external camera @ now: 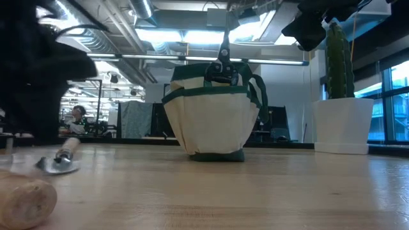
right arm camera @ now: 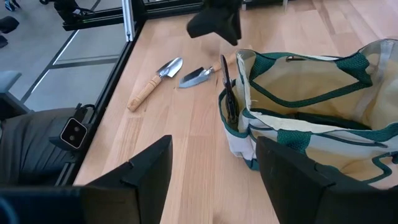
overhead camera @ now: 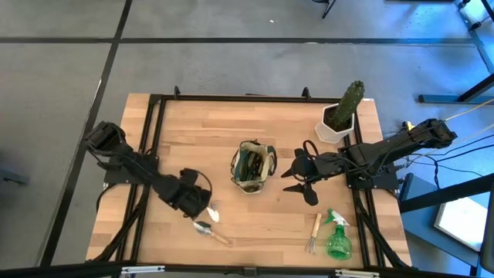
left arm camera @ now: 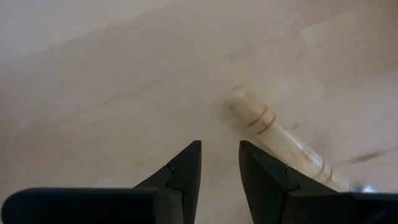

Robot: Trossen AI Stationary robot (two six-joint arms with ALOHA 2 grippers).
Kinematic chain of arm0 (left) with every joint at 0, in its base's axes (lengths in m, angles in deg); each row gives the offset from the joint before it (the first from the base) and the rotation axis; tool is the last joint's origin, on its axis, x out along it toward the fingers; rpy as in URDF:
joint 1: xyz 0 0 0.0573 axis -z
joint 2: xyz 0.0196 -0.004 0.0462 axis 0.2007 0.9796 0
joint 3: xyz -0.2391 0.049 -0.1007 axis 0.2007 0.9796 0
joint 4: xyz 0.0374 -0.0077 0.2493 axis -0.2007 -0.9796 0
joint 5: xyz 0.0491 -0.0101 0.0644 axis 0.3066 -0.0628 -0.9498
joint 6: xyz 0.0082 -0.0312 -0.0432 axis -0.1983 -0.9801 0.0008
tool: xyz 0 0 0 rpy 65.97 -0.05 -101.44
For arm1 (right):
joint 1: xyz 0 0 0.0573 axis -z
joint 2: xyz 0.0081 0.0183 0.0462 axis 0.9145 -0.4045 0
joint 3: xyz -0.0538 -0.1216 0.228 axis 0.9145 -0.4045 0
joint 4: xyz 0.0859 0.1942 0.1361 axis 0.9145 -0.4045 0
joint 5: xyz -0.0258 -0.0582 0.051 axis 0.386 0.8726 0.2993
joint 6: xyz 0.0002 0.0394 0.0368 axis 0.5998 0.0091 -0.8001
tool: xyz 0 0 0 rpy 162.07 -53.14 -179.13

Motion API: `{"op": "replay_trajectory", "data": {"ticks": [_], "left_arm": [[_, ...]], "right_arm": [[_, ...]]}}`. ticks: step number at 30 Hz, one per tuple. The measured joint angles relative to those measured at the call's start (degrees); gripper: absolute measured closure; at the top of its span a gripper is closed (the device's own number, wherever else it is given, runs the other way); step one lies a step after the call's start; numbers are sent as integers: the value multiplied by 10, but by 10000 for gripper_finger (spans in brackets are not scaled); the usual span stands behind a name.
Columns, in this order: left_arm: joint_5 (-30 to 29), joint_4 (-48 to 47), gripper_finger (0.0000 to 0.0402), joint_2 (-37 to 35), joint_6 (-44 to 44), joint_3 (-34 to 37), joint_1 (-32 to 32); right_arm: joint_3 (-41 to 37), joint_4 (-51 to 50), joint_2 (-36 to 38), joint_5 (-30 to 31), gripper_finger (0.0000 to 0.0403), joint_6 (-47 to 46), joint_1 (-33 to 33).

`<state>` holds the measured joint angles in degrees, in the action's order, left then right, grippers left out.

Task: Pick & Place Garden tools in Gardening bag
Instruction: Put the top brown trowel into the green gardening bag

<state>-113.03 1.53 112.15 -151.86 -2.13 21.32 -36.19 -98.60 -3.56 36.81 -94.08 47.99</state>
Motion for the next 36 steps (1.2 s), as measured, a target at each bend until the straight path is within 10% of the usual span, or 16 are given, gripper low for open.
{"op": "replay_trajectory", "data": {"ticks": [20,36], "left_arm": [[11,179,261,-55,200,0,-26],[41,161,158,-10,125,-4,-31]], "right_arm": [[0,-2,0,0,171,0,0],[0,-1,0,11,171,-2,0]]}}
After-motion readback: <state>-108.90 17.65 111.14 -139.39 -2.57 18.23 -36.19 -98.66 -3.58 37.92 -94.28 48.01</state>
